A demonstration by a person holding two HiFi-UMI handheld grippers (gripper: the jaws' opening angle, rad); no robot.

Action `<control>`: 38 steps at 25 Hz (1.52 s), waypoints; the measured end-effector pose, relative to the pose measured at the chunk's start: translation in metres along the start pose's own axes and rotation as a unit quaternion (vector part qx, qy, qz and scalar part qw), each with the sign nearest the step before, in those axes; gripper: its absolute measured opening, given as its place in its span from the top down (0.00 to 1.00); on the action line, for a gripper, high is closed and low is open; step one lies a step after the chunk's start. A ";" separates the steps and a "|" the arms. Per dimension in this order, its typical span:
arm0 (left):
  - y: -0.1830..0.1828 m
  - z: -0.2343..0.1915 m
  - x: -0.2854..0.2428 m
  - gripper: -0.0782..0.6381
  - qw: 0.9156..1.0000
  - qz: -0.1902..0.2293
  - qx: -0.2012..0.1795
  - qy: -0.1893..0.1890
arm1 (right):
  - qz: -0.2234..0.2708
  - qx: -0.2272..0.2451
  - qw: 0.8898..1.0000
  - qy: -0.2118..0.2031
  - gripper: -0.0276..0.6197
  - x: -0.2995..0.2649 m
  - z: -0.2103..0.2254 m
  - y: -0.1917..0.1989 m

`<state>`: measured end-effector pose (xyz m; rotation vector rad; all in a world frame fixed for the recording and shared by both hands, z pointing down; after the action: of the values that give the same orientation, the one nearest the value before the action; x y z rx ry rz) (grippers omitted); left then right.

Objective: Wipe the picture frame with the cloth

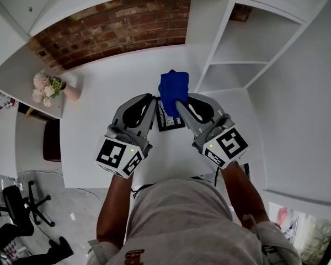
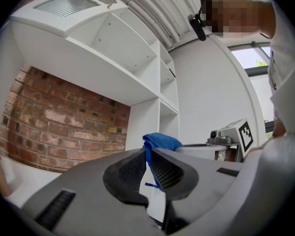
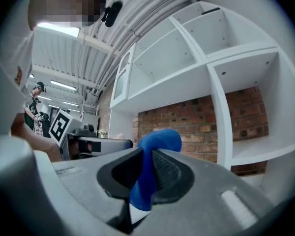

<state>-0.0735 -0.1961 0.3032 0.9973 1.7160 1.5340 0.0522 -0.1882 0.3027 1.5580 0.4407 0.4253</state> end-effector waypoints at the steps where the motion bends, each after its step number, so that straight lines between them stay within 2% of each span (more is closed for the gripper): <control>1: -0.003 0.000 0.001 0.86 1.000 0.003 0.001 -0.002 | 0.003 0.003 1.000 -0.001 0.89 0.000 -0.001 -0.001; 4: -0.005 0.002 0.003 0.89 1.000 0.008 0.002 -0.006 | 0.014 0.010 1.000 -0.002 0.89 0.001 -0.003 -0.002; 10: -0.004 0.009 0.005 0.89 1.000 0.011 -0.009 -0.001 | 0.031 0.018 0.999 0.001 0.89 0.002 -0.004 -0.006; 38: 0.000 0.009 0.000 0.89 1.000 0.004 0.000 0.010 | 0.028 0.015 0.999 0.027 0.89 0.012 0.002 -0.001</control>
<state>-0.0660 -0.1918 0.3017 0.9926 1.7281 1.5529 0.0632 -0.1836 0.3020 1.5943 0.4490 0.5072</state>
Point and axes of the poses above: the fingertips, and each gripper's own axes: x backward along the fingers, z to its right, y out of its underside, the point moved 5 cm from there along x, backward along the fingers, and after that the axes turned 13 degrees about -y, right-handed, at the moved point
